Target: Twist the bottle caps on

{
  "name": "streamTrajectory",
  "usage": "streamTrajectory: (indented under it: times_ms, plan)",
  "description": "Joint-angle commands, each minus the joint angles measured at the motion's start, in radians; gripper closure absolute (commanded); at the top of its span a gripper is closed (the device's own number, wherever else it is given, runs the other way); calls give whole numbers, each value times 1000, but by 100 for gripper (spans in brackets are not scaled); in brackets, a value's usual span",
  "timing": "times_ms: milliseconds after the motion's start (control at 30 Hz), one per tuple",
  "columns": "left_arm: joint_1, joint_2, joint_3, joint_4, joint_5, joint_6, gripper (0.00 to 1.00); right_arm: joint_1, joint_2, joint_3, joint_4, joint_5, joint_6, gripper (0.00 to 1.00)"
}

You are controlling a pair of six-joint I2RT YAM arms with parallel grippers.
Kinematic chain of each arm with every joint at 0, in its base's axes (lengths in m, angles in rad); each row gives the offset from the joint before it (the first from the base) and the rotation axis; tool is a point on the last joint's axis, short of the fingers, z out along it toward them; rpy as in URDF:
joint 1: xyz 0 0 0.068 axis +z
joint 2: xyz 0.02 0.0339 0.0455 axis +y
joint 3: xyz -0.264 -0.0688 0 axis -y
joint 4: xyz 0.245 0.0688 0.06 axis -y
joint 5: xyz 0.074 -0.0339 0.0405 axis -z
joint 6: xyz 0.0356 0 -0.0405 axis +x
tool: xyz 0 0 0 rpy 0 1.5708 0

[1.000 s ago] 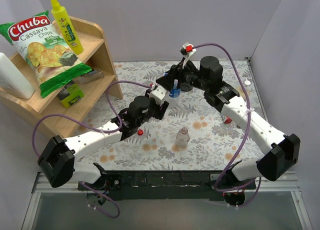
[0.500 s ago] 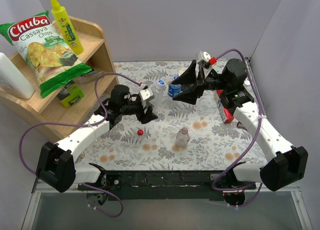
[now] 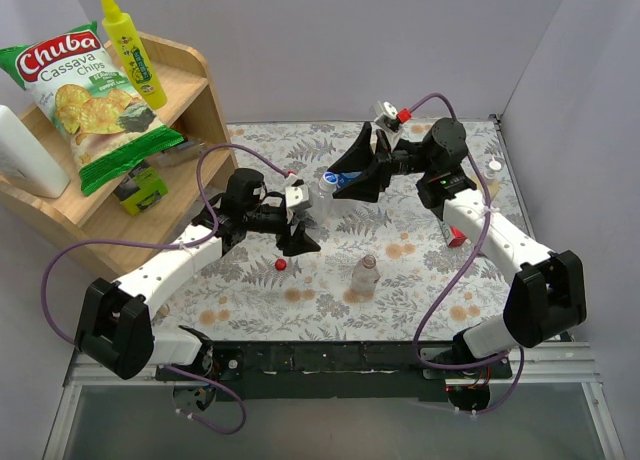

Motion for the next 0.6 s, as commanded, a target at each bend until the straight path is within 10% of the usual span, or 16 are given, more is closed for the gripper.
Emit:
streamTrajectory:
  times_ms: [0,433,567]
  plan:
    - [-6,-8,39,2,35,21,100,14,7,46,71,3,26,34]
    - [-28,12,48,13,9,38,100,31,25,70,-5,100,0,65]
    - [-84,-10,-4,196,-231,-75,100,40,-2,90,-255,271,-118,84]
